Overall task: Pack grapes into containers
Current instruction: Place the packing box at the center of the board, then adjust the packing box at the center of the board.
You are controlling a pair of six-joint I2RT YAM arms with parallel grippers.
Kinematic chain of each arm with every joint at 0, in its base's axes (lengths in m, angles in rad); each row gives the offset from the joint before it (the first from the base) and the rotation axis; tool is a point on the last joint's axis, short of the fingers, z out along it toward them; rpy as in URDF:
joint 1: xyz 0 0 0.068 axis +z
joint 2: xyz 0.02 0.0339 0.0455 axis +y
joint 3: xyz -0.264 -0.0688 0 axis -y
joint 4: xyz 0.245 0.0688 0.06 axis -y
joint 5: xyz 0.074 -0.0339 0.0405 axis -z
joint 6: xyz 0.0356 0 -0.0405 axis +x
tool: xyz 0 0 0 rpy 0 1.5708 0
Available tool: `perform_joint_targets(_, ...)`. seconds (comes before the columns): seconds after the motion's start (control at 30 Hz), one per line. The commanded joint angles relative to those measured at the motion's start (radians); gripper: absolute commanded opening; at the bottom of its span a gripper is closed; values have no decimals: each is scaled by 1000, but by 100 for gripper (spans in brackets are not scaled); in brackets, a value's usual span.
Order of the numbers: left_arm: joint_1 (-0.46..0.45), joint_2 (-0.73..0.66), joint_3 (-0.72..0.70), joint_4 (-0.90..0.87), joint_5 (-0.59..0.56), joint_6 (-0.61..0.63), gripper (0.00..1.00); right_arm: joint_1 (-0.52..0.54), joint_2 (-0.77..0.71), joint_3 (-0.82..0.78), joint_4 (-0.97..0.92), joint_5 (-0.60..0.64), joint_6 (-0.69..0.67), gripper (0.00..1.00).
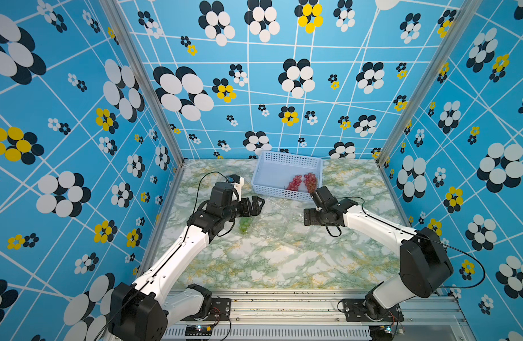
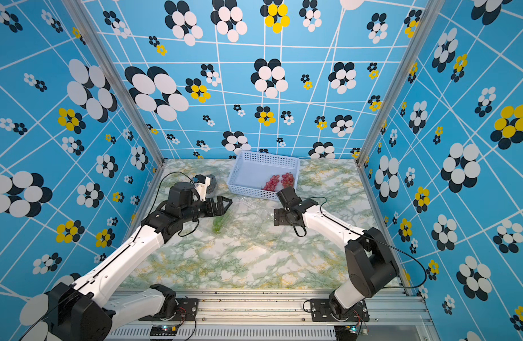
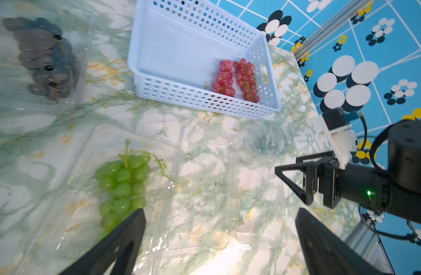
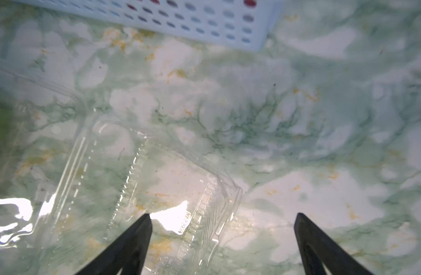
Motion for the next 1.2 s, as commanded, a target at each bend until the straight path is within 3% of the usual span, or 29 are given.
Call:
perform_joint_targets(0.0, 67, -24, -45, -38, -35, -43, 99, 4, 39, -39, 57, -145, 91, 95)
perform_joint_targets(0.43, 243, 10, -231, 78, -29, -78, 99, 28, 195, 54, 132, -212, 130, 90)
perform_joint_targets(0.73, 241, 99, -241, 146, 4, -64, 100, 31, 289, 151, 126, -211, 143, 93)
perform_joint_targets(1.17, 165, 206, -217, 198, 48, -101, 99, 32, 350, 263, 52, -221, 173, 98)
